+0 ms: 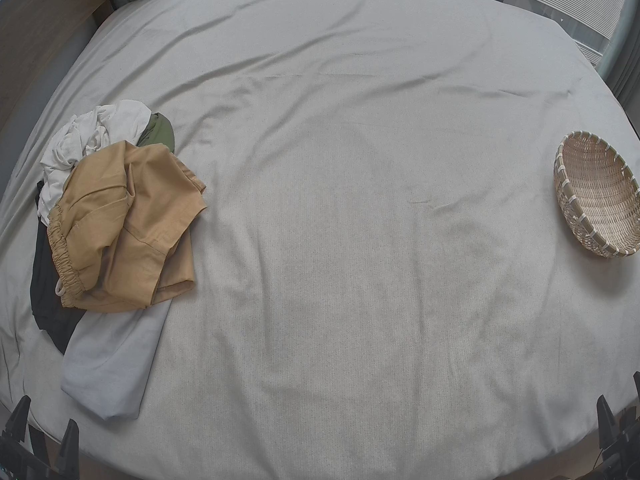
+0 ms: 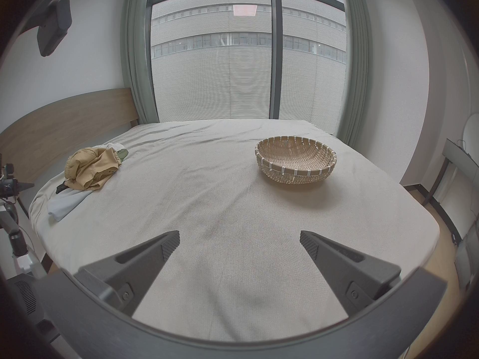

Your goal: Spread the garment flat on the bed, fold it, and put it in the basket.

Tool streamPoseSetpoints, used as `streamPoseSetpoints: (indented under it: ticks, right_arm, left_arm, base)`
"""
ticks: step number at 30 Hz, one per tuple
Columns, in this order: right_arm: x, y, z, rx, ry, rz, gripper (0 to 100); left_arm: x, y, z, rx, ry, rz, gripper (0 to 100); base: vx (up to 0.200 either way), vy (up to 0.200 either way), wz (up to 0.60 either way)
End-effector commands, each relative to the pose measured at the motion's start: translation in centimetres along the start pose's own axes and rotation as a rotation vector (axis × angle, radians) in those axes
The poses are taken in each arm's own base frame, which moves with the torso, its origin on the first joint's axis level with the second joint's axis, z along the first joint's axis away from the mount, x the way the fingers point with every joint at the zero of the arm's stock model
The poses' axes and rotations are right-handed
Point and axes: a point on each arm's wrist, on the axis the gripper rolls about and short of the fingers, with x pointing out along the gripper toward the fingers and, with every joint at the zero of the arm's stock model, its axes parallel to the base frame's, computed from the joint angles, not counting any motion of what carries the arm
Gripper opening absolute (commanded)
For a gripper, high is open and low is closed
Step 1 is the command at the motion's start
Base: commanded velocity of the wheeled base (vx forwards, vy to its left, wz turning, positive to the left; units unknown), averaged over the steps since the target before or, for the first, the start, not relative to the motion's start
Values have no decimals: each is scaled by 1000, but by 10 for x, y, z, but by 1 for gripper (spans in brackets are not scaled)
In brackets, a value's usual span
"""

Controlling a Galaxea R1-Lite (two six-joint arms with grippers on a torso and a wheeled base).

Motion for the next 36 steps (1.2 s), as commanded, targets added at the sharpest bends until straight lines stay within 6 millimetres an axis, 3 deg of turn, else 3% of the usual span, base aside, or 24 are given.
streamPoseSetpoints:
  ticks: [1, 10, 14, 19, 21, 26, 30, 32, 33, 36]
  right_arm:
    - [0, 0, -5, -1, 1, 0, 100]
    - [0, 0, -5, -3, 1, 0, 100]
    - [0, 0, -5, -4, 1, 0, 100]
    - [0, 0, -5, -3, 1, 2, 100]
    - [0, 0, -5, -3, 1, 2, 100]
    - [0, 0, -5, -6, 1, 3, 100]
    - [0, 0, -5, -6, 1, 3, 100]
    - [0, 0, -5, -6, 1, 3, 100]
    - [0, 0, -5, -4, 1, 3, 100]
    - [0, 0, -5, -6, 1, 3, 100]
  left_arm:
    - [0, 0, -5, 2, 1, 2, 100]
    - [0, 0, -5, -1, -4, 3, 100]
    - [-8, -1, 45, -4, -110, -3, 100]
    - [0, -1, 47, -93, -28, -86, 100]
    - [6, -2, 51, -190, 40, -159, 100]
    - [30, -7, 93, -372, 125, -204, 100]
    - [60, -11, 124, -438, 147, -196, 100]
    - [66, -11, 128, -447, 146, -193, 100]
    - [83, -13, 135, -466, 152, -178, 100]
    - [98, -12, 136, -475, 164, -144, 100]
  base:
    - [0, 0, 0]
    - [0, 0, 0]
    - [0, 0, 0]
    - [0, 0, 0]
    - [0, 0, 0]
    - [0, 0, 0]
    - [0, 0, 0]
    - [0, 0, 0]
    - [0, 0, 0]
    - [0, 0, 0]
